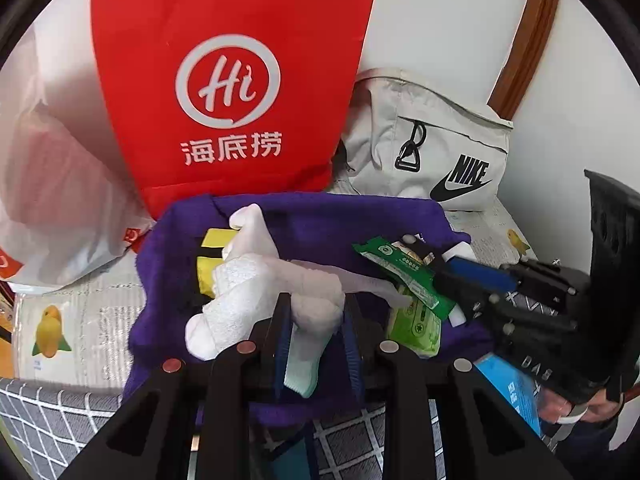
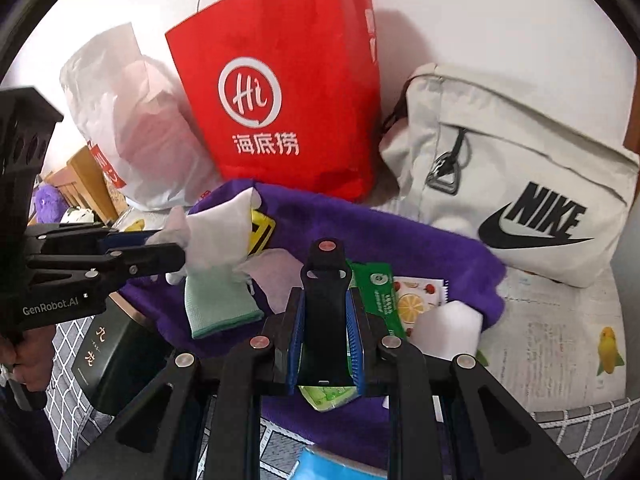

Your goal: Organize soft objects

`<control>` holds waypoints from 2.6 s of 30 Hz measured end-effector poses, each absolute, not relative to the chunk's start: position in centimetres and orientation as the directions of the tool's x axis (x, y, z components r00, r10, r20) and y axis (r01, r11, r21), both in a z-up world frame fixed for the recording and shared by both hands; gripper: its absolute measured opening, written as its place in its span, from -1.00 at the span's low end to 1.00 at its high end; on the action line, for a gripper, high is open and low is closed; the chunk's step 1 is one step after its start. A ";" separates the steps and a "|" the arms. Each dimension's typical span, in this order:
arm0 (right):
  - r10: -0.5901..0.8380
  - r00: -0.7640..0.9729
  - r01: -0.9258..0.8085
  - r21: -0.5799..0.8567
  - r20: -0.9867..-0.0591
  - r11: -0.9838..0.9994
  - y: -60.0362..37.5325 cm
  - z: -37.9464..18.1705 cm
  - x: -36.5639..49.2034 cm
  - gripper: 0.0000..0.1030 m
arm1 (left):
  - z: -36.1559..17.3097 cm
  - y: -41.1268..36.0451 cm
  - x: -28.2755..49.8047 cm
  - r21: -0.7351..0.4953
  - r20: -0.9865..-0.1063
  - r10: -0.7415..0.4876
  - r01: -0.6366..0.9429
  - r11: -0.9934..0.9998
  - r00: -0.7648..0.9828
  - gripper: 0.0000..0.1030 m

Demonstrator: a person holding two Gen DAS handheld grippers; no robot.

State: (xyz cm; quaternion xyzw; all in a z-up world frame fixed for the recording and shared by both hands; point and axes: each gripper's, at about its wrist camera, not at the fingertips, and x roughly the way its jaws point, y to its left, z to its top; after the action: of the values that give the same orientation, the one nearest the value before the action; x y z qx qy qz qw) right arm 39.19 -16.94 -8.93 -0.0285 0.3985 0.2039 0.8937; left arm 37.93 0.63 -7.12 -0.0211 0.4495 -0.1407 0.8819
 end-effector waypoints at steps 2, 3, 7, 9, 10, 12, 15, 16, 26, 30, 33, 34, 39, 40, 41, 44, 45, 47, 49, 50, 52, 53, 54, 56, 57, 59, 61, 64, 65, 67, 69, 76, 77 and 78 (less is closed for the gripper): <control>0.343 0.584 -0.392 0.114 -0.736 0.913 -16.7 -9.4 39.5 -0.60 | -7.8 0.4 38.6 -0.178 -0.799 -0.274 0.225 0.958 0.535 -0.54; 0.342 0.577 -0.394 0.115 -0.741 0.912 -16.6 -9.7 39.6 -0.60 | -8.1 0.3 38.9 -0.177 -0.805 -0.272 0.224 0.958 0.527 -0.55; 0.340 0.556 -0.392 0.121 -0.759 0.912 -16.5 -10.7 40.1 -0.59 | -9.6 -0.3 39.7 -0.165 -0.831 -0.258 0.224 0.960 0.492 -0.54; 0.331 0.544 -0.386 0.120 -0.771 0.914 -16.6 -11.2 40.4 -0.59 | -10.1 -0.4 40.0 -0.170 -0.838 -0.260 0.223 0.960 0.479 -0.54; 0.327 0.539 -0.384 0.119 -0.776 0.916 -16.5 -11.4 40.6 -0.59 | -10.4 -0.4 40.2 -0.173 -0.841 -0.260 0.221 0.960 0.474 -0.54; 0.325 0.527 -0.387 0.118 -0.785 0.914 -16.4 -11.8 40.8 -0.59 | -10.8 -0.5 40.5 -0.174 -0.849 -0.257 0.215 0.961 0.461 -0.54; 0.321 0.513 -0.392 0.115 -0.797 0.913 -16.1 -12.3 41.1 -0.59 | -11.2 -0.7 40.7 -0.179 -0.854 -0.259 0.213 0.961 0.451 -0.54; 0.321 0.507 -0.393 0.117 -0.800 0.912 -16.0 -12.4 41.1 -0.59 | -11.4 -0.8 40.8 -0.177 -0.857 -0.256 0.211 0.961 0.447 -0.54; 0.310 0.497 -0.395 0.107 -0.811 0.913 -16.1 -12.6 41.2 -0.58 | -11.7 -1.5 41.1 -0.158 -0.872 -0.229 0.195 0.968 0.433 -0.39; 0.305 0.513 -0.386 0.102 -0.803 0.917 -16.4 -12.0 40.8 -0.34 | -11.2 -1.2 40.8 -0.143 -0.871 -0.207 0.172 0.975 0.446 0.05; 0.293 0.540 -0.378 0.083 -0.789 0.922 -16.8 -11.0 39.9 -0.13 | -10.3 -0.9 40.3 -0.133 -0.866 -0.196 0.164 0.977 0.460 0.22; 0.289 0.547 -0.375 0.079 -0.785 0.924 -16.8 -10.8 39.8 -0.12 | -10.0 -0.8 40.1 -0.130 -0.864 -0.192 0.162 0.978 0.465 0.28; 0.264 0.592 -0.341 0.060 -0.762 0.938 -17.5 -9.0 38.1 0.21 | -8.5 -0.3 38.5 -0.087 -0.861 -0.139 0.127 0.988 0.490 0.39; 0.259 0.599 -0.336 0.056 -0.758 0.940 -17.6 -8.7 37.7 0.23 | -8.2 -0.1 38.0 -0.090 -0.861 -0.139 0.123 0.988 0.490 0.40; 0.254 0.602 -0.332 0.052 -0.757 0.942 -17.6 -8.4 37.2 0.26 | -8.0 0.1 37.5 -0.091 -0.863 -0.139 0.121 0.988 0.486 0.43; 0.234 0.619 -0.321 0.031 -0.750 0.947 -17.6 -7.3 35.3 0.40 | -7.0 0.6 35.6 -0.083 -0.859 -0.123 0.103 0.991 0.497 0.47; 0.227 0.624 -0.317 0.023 -0.748 0.948 -17.6 -7.0 34.8 0.47 | -6.8 0.8 35.0 -0.082 -0.859 -0.120 0.099 0.992 0.498 0.50; 0.217 0.636 -0.314 0.008 -0.741 0.949 -17.6 -6.5 33.4 0.49 | -6.3 1.1 33.3 -0.083 -0.857 -0.111 0.077 0.994 0.503 0.53; 0.217 0.649 -0.308 0.009 -0.730 0.951 -17.6 -6.0 31.9 0.57 | -6.0 1.3 31.6 -0.076 -0.853 -0.103 0.072 0.994 0.512 0.54; 0.222 0.653 -0.305 0.017 -0.724 0.952 -17.6 -5.8 31.1 0.64 | -5.8 1.4 30.5 -0.068 -0.850 -0.093 0.067 0.995 0.518 0.54; 0.226 0.660 -0.291 0.035 -0.716 0.956 -17.8 -5.5 29.6 0.67 | -5.3 1.6 28.7 -0.063 -0.840 -0.084 0.057 0.996 0.537 0.62; 0.228 0.659 -0.285 0.043 -0.716 0.957 -17.9 -5.4 28.9 0.68 | -5.0 1.8 27.6 -0.062 -0.830 -0.079 0.051 0.997 0.551 0.65; 0.224 0.658 -0.273 0.050 -0.719 0.961 -18.0 -5.2 28.0 0.68 | -4.7 2.0 26.7 -0.057 -0.823 -0.072 0.045 0.997 0.563 0.68; 0.207 0.663 -0.250 0.048 -0.720 0.967 -18.1 -5.0 26.8 0.68 | -4.2 2.3 24.5 -0.050 -0.805 -0.059 0.031 0.998 0.590 0.68; 0.204 0.669 -0.242 0.049 -0.715 0.969 -18.2 -4.8 25.9 0.69 | -4.0 2.5 23.6 -0.056 -0.799 -0.058 0.022 0.998 0.598 0.68; 0.196 0.678 -0.228 0.051 -0.708 0.972 -18.4 -4.4 24.4 0.72 | -3.4 2.6 21.5 -0.074 -0.785 -0.070 0.019 0.997 0.615 0.68; 0.193 0.687 -0.216 0.056 -0.701 0.975 -18.6 -4.0 22.6 0.74 | -2.9 2.5 19.8 -0.067 -0.768 -0.064 0.019 0.998 0.637 0.74; 0.182 0.703 -0.207 0.047 -0.687 0.977 -18.7 -3.5 19.9 0.77 | -2.3 2.1 17.3 -0.053 -0.748 -0.039 -0.001 0.999 0.662 0.79; 0.178 0.706 -0.206 0.041 -0.686 0.978 -18.7 -3.4 19.0 0.77 | -2.2 1.8 16.6 -0.053 -0.745 -0.040 0.000 0.999 0.665 0.79; 0.188 0.720 -0.215 0.044 -0.668 0.976 -18.9 -3.1 16.8 0.77 | -2.0 1.4 15.0 -0.038 -0.736 -0.031 0.004 0.999 0.676 0.79; 0.199 0.724 -0.219 0.053 -0.661 0.974 -19.1 -3.0 15.1 0.77 | -2.0 1.2 13.5 -0.035 -0.731 -0.026 0.001 0.999 0.682 0.79; 0.189 0.743 -0.214 0.041 -0.642 0.976 -19.6 -3.5 10.3 0.77 | -2.1 0.3 8.3 -0.033 -0.717 -0.030 0.009 0.999 0.696 0.79; 0.192 0.745 -0.215 0.042 -0.639 0.976 -19.8 -3.6 9.8 0.77 | -2.1 0.2 8.0 -0.027 -0.718 -0.025 0.009 1.000 0.696 0.79; 0.193 0.746 -0.216 0.043 -0.637 0.975 -19.9 -3.6 9.4 0.77 | -2.0 0.0 7.7 -0.022 -0.718 -0.020 0.006 1.000 0.695 0.79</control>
State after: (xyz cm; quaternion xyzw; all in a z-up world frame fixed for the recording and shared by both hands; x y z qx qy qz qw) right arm 9.36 -19.87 -3.63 -0.0169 0.3389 0.1094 0.9343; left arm 7.73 0.01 -2.04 -0.0089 0.3902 -0.0072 0.9207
